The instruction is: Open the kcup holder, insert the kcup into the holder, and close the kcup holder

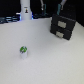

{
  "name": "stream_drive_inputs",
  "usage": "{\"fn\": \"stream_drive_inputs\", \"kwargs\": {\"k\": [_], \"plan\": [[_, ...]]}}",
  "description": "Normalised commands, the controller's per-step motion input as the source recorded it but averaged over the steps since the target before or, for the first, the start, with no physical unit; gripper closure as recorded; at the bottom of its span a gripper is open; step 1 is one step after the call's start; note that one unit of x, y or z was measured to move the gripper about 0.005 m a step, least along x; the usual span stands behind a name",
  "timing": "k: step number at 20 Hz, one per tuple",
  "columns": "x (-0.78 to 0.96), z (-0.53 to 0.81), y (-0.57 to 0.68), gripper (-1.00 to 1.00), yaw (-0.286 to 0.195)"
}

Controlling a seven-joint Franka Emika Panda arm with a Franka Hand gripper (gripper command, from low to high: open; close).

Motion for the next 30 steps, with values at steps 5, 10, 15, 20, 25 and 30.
{"fn": "stream_drive_inputs", "kwargs": {"k": [5,10,15,20,25,30], "plan": [[-0.34,-0.16,0.69,-1.00,-0.164],[-0.29,-0.27,0.64,-1.00,-0.159],[-0.20,-0.33,0.57,-1.00,-0.155],[-0.15,-0.36,0.49,-1.00,-0.156],[-0.17,-0.35,0.46,-1.00,-0.154],[-0.16,-0.36,0.39,-1.00,-0.157]]}}
